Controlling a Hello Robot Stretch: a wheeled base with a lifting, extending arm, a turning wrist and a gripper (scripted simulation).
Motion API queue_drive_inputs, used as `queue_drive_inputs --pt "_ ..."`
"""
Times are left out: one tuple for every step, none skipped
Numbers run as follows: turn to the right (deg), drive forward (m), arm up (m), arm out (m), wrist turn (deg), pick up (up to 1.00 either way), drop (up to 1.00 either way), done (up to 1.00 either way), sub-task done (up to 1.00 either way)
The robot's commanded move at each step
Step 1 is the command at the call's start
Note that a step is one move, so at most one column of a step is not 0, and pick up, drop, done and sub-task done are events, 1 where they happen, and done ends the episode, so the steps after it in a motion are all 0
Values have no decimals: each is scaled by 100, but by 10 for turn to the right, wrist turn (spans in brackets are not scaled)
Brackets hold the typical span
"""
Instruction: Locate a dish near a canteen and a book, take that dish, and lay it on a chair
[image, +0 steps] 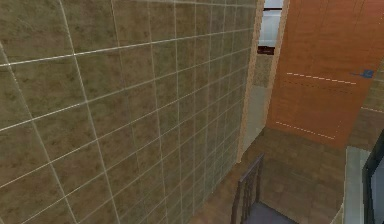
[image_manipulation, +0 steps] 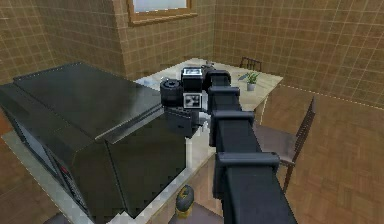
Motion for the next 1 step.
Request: queue_drive_inputs --pt "0 0 0 0 -450 0 0 0 0"
